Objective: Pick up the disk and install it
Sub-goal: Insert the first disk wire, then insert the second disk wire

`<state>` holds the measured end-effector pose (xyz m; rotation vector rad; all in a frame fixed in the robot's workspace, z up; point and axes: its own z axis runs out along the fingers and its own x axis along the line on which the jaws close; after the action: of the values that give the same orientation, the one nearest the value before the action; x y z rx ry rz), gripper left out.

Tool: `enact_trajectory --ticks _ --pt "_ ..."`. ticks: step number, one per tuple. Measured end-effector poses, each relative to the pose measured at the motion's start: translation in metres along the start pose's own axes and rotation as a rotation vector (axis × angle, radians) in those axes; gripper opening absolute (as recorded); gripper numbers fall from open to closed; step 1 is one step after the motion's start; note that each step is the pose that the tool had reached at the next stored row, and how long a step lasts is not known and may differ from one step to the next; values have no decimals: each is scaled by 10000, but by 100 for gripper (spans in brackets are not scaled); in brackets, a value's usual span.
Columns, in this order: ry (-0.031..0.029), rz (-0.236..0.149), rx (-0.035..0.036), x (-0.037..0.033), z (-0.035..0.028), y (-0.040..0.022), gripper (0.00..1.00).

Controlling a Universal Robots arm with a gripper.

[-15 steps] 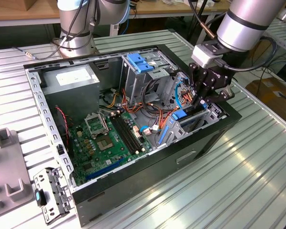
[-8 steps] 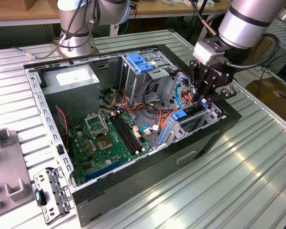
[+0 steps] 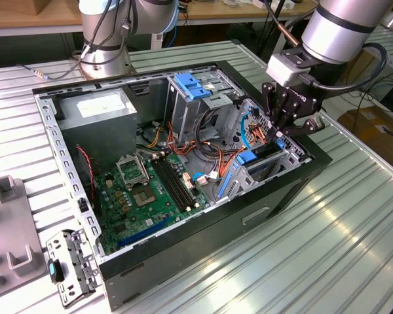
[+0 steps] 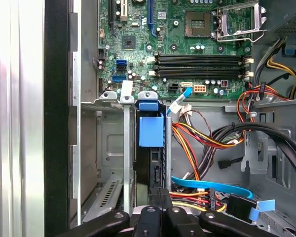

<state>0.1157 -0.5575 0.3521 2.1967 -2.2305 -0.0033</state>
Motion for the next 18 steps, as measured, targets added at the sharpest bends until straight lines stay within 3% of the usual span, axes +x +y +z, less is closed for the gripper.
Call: enact_trajectory --ticks 18 --pt "2 0 0 0 0 11 11"
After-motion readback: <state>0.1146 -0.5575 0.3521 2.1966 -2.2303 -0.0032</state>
